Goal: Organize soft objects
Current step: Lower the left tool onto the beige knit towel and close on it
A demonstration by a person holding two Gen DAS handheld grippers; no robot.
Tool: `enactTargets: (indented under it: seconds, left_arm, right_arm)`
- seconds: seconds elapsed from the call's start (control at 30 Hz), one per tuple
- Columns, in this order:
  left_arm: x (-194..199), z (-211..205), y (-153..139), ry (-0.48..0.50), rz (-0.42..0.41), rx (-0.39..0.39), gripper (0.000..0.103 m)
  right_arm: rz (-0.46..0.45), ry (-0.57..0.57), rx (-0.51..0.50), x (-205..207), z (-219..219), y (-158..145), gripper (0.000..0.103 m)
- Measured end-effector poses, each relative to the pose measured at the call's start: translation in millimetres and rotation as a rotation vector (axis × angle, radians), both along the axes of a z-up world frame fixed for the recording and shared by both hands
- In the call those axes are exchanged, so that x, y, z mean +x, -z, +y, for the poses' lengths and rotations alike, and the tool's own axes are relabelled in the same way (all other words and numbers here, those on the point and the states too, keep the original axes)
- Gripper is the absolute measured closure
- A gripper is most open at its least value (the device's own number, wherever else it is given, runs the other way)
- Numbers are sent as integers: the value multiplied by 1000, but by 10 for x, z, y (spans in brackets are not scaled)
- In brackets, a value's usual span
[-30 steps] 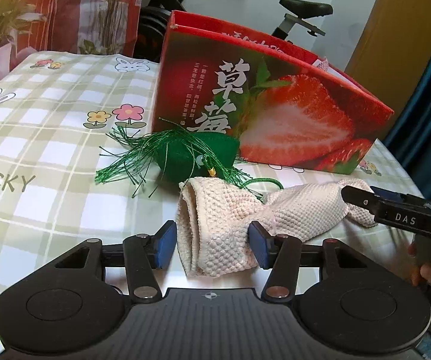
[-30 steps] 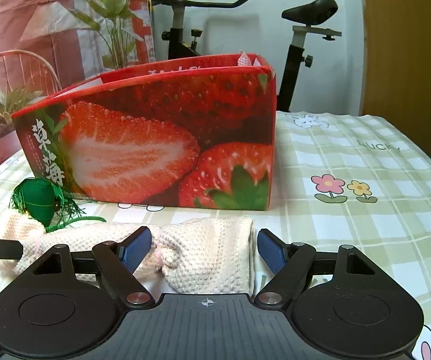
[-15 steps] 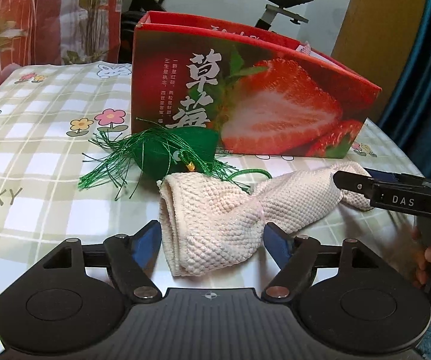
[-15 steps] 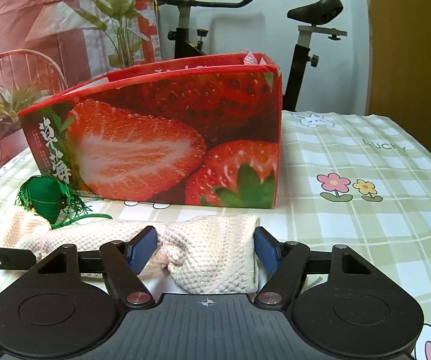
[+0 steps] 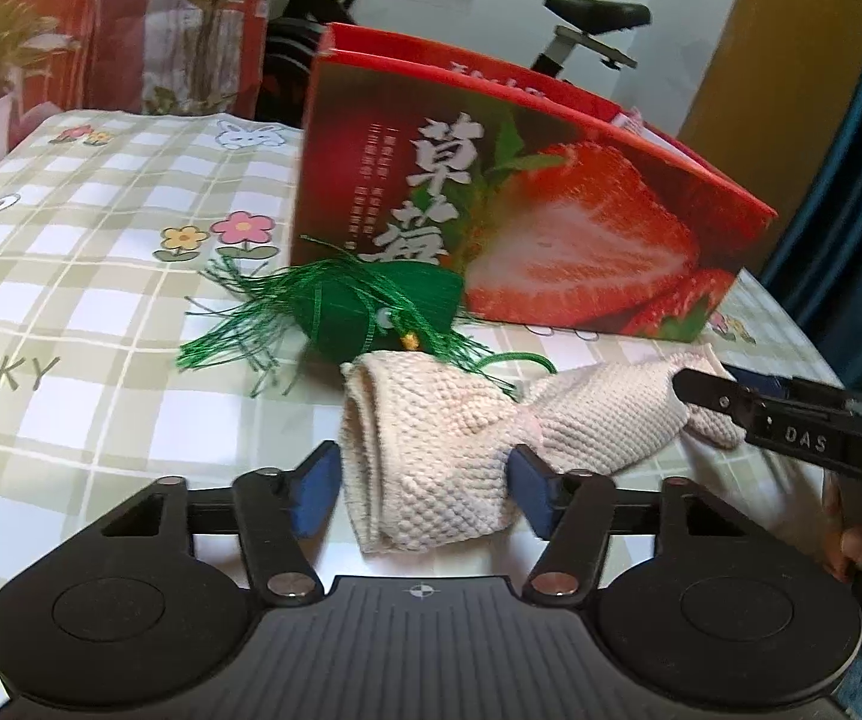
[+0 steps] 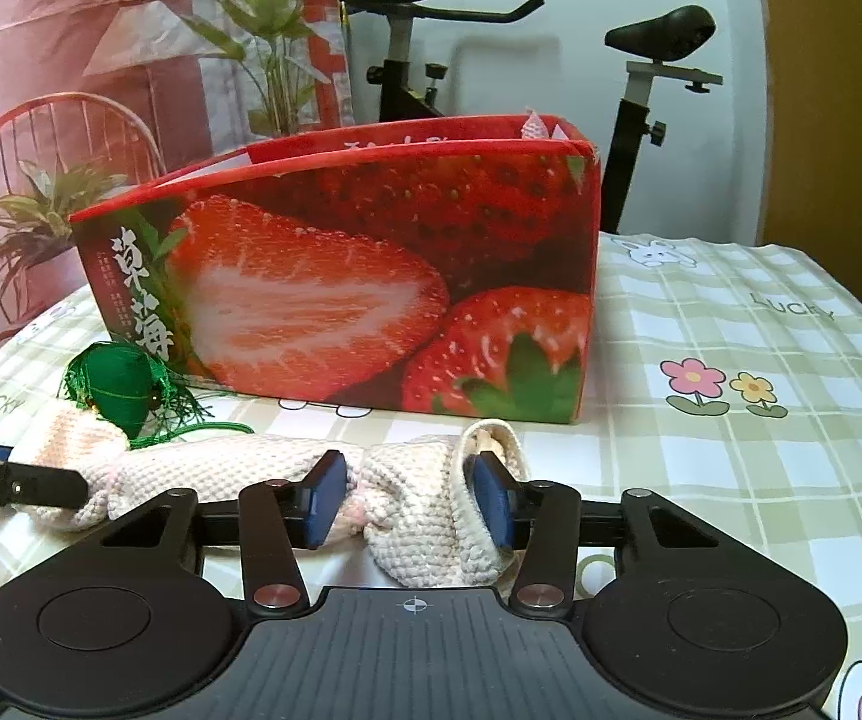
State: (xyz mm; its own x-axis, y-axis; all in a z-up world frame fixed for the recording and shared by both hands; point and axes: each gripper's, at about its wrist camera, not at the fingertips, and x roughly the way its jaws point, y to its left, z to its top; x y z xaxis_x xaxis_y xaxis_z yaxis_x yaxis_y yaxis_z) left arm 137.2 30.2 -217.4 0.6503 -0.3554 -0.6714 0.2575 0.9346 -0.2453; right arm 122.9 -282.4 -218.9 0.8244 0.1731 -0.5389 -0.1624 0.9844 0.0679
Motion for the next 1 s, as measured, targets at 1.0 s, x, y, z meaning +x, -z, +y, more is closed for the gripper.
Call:
enactTargets:
  seconds: [1.0]
  left_arm:
    - [1, 39, 18, 22, 14, -58, 70]
  right_arm:
    - [2, -2, 42, -174, -58, -55, 74]
